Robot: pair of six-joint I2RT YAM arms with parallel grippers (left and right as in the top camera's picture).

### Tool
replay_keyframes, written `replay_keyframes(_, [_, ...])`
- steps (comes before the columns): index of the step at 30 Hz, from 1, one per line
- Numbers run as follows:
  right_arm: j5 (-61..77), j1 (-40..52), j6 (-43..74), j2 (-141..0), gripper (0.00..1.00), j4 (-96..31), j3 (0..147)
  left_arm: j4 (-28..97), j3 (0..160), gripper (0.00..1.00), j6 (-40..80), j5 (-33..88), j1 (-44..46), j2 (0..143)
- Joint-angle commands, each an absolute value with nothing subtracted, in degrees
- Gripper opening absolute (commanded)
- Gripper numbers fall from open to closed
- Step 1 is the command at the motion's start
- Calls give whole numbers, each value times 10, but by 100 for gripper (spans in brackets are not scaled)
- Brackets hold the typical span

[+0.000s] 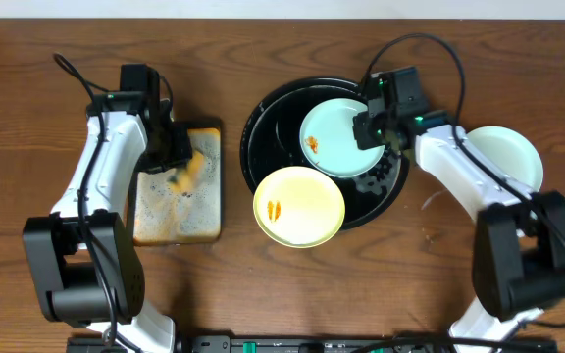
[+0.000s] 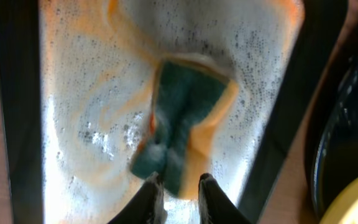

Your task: Clean dirty plates on tray and stack at the side

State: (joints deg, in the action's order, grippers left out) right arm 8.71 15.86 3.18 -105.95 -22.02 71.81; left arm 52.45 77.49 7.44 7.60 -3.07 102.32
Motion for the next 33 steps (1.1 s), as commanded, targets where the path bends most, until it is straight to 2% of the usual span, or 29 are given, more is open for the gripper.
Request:
replay_keyframes(1, [121,153,33,-970,17,-231,719,487,731,22,71,68,-33,1027])
replay_keyframes(7, [119,153,31,-886,18,-239,719,435,682,21,71,66,-33,1029])
replay_keyframes(13, [118,153,31,-836,19,-269,719,350,631,33,41,64,-32,1029])
replay_keyframes(18, [118,153,31,-828,18,-297,719,295,573,34,38,66,-32,1029])
replay_keyframes(19, [119,153,31,-828,18,-299,719,289,565,32,36,66,-32,1029])
replay_keyframes(23, [118,153,31,-828,17,-303,719,265,533,8,37,67,-32,1029])
replay_keyframes(29, [118,153,31,-828,17,-303,719,292,540,8,41,81,-32,1020])
replay_keyframes(33, [118,153,31,-828,17,-303,719,341,567,14,52,86,-32,995])
